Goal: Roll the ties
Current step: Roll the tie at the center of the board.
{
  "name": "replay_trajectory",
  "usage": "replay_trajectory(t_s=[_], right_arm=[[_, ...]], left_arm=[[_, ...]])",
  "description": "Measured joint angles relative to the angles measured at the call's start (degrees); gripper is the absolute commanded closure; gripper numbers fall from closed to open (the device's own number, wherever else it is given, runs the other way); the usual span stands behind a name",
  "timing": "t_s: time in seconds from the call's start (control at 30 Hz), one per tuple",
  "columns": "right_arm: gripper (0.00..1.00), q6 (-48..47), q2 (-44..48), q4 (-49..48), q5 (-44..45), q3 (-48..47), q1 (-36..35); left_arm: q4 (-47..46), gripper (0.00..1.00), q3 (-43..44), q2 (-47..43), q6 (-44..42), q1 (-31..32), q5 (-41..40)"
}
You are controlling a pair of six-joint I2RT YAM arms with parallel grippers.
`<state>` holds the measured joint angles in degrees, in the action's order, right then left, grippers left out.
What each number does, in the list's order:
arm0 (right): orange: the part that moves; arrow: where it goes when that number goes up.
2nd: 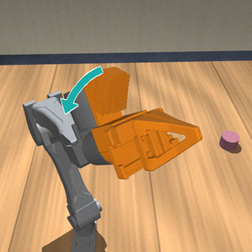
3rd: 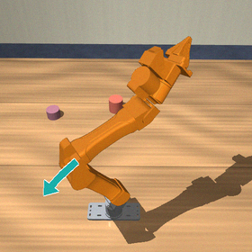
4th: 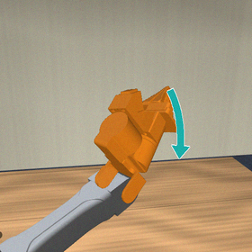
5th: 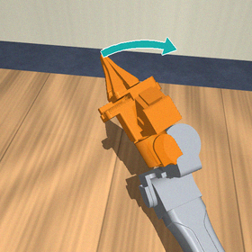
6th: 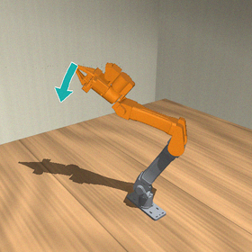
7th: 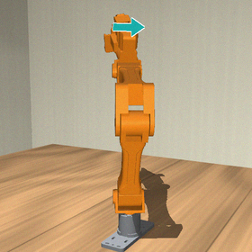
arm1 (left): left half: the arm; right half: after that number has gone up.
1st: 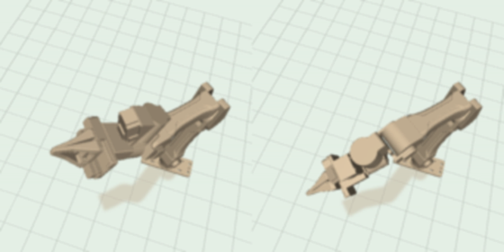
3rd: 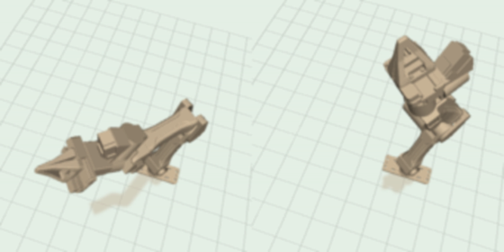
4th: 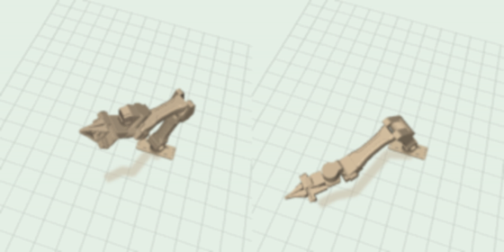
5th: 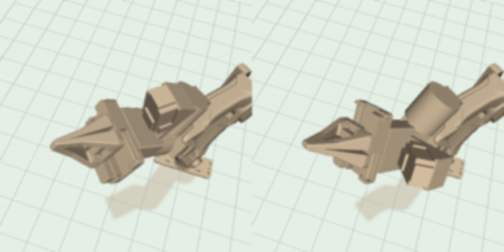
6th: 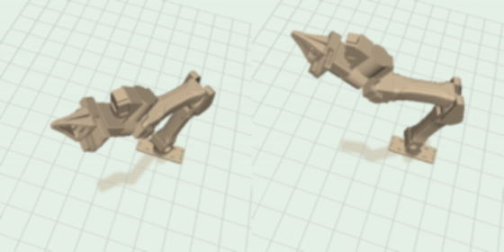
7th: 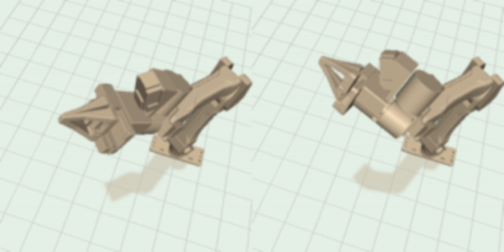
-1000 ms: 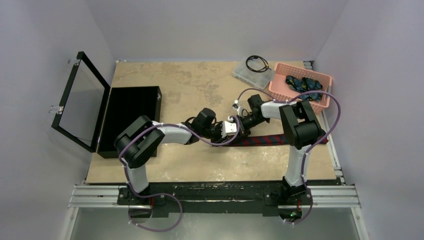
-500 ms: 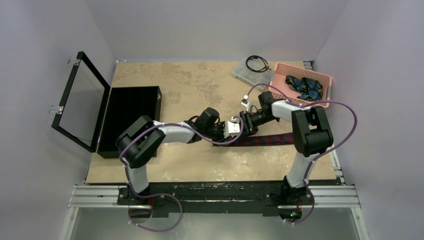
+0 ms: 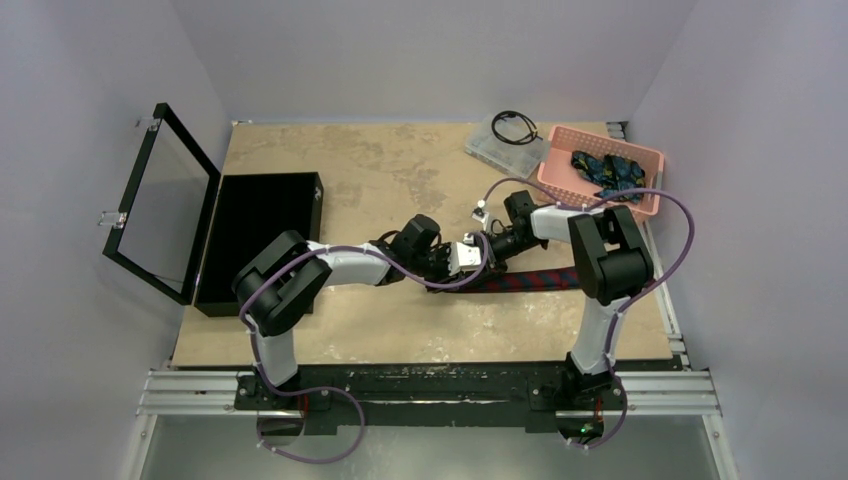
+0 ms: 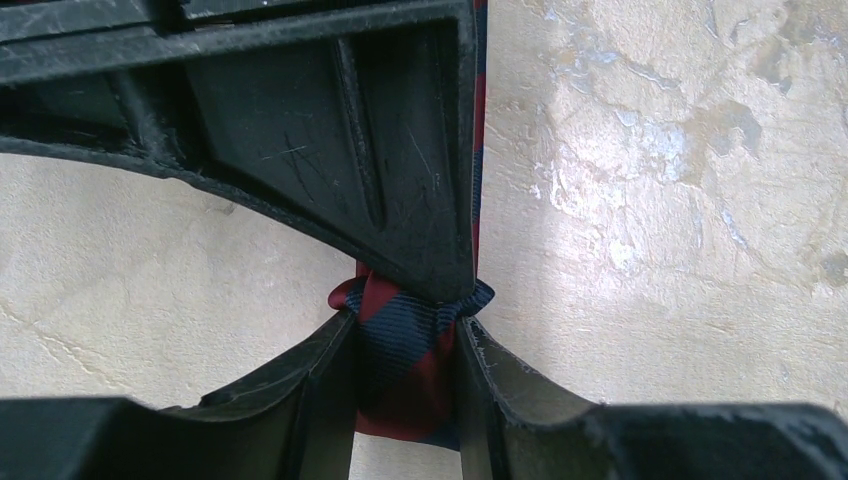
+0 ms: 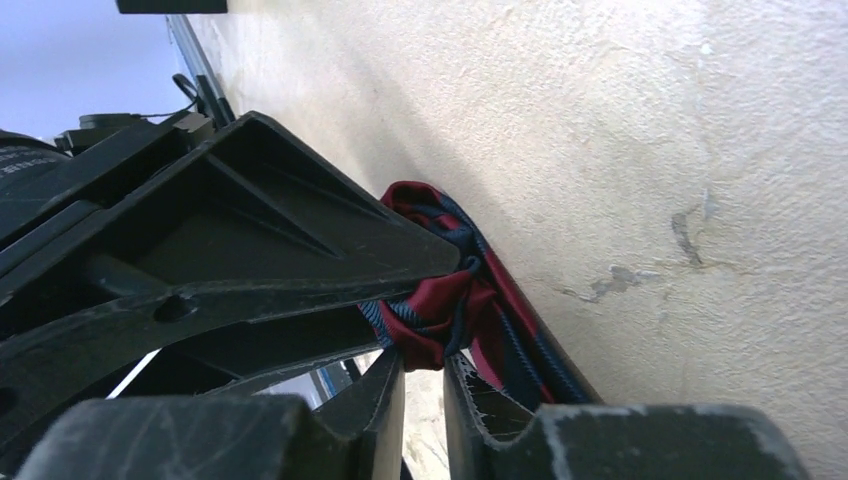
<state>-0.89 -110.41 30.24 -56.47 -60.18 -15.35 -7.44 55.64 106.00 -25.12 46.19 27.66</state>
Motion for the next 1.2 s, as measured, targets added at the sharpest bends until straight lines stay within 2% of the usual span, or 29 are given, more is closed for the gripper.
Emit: replay_trajectory(t_s=[0.07, 0.1, 0.2, 0.33, 0.43, 0.67, 0.87, 1.07, 1.13, 1.2], right_arm=[[0.98, 0.3, -0.5, -0.3, 0.3, 0.0, 0.0], [1.00, 1.0, -0.7, -0.5, 0.4, 0.0, 0.0], [1.00, 2.0, -0.9, -0.8, 0.9, 0.0, 0.0], [1.00, 2.3, -1.0, -1.0, 2.2, 0.0, 0.0], [1.00, 1.7, -1.7, -0.8, 3.2, -0.5, -0.1], [1.00, 0.6, -3.8, 0.6, 3.1, -1.6, 0.2], [1.00, -0.5, -4.8, 2.2, 2.8, -2.6, 0.4], [1.00, -2.6, -5.0, 3.4, 3.1, -3.4, 0.3], [1.00, -3.2, -5.0, 3.4, 3.2, -3.3, 0.3], [1.00, -3.4, -4.9, 3.3, 3.3, -3.3, 0.3]], left_arm=[[0.0, 0.64, 0.0, 0.0, 0.0, 0.0, 0.0], [0.0, 0.63, 0.0, 0.0, -0.1, 0.0, 0.1], [0.1, 0.54, 0.0, 0.0, -0.4, 0.0, 0.2], [-0.4, 0.34, -0.9, -0.2, -1.4, -0.1, 0.4], [-1.5, 0.27, -4.0, -1.5, -1.2, -1.3, 2.3], [-9.4, 0.13, -11.5, -4.5, 1.7, -6.0, 6.7], [-13.5, 0.13, -12.3, -4.3, 2.1, -6.1, 8.2], [-9.2, 0.09, -8.6, -5.1, 1.0, -5.5, 8.1], [-4.4, 0.07, -8.7, -8.8, -1.3, -5.6, 7.6], [1.9, 0.00, -8.6, -14.8, -4.1, -6.1, 7.8]])
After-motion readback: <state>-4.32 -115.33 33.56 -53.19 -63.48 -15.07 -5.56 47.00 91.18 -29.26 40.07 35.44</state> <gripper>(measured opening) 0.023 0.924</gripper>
